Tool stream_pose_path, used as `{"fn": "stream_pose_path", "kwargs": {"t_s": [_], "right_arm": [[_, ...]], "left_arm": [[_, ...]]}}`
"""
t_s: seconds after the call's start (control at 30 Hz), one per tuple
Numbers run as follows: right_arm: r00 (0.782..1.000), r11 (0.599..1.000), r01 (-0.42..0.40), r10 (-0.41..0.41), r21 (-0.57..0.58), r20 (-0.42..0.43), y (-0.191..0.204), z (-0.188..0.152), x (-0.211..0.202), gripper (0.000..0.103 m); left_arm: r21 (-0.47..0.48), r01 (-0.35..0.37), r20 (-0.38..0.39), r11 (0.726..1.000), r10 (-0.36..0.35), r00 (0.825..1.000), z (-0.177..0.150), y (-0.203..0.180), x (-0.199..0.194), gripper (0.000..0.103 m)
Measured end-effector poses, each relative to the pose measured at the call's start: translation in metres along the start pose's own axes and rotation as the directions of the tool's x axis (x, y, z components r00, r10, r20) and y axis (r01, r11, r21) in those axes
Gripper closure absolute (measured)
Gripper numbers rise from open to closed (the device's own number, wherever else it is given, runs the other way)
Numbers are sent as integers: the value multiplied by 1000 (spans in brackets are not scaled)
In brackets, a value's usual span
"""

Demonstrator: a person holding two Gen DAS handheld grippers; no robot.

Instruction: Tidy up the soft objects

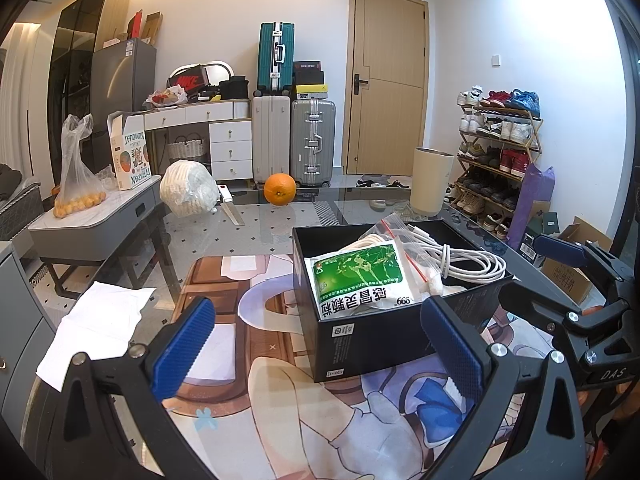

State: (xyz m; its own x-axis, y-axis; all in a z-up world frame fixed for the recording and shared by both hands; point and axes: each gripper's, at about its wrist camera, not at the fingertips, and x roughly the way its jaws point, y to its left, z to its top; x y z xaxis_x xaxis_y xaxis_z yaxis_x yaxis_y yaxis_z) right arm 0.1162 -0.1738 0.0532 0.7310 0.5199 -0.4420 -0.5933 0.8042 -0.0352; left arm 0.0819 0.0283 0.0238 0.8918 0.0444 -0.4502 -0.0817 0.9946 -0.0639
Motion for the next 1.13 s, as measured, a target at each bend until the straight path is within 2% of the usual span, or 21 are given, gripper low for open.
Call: {"fn": "stream_pose_path", "kwargs": {"t_s": [1.13], "right_arm": [[1000,1000,1,-1,-1,1,1,-1,0,0]], "left_arm": [[-3,-2,5,1000,2,1000,2,3,0,0]]}}
